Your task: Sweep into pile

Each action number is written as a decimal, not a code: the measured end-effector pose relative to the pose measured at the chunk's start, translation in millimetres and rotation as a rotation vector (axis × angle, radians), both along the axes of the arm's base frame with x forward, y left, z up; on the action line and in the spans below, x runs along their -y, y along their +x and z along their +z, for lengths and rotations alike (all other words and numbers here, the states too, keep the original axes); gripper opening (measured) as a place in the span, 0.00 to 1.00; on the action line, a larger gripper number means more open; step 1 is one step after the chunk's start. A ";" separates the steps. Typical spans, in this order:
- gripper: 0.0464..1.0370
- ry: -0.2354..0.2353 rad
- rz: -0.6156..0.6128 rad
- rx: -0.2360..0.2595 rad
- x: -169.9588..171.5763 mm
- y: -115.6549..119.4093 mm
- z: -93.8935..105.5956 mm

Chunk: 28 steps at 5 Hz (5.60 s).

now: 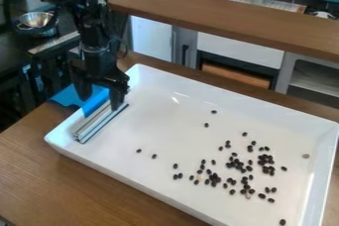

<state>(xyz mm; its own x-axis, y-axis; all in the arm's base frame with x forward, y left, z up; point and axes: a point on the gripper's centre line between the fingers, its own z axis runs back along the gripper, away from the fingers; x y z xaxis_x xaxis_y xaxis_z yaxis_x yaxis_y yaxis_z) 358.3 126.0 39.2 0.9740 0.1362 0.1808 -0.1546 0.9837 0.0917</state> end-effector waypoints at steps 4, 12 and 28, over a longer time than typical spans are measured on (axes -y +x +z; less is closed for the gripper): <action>0.96 0.000 0.007 -0.033 4.5 1.8 -22.5; 0.31 0.044 -0.095 -0.150 28.0 -19.0 -43.4; 0.31 -0.267 -0.090 -0.231 232.1 -12.0 -11.4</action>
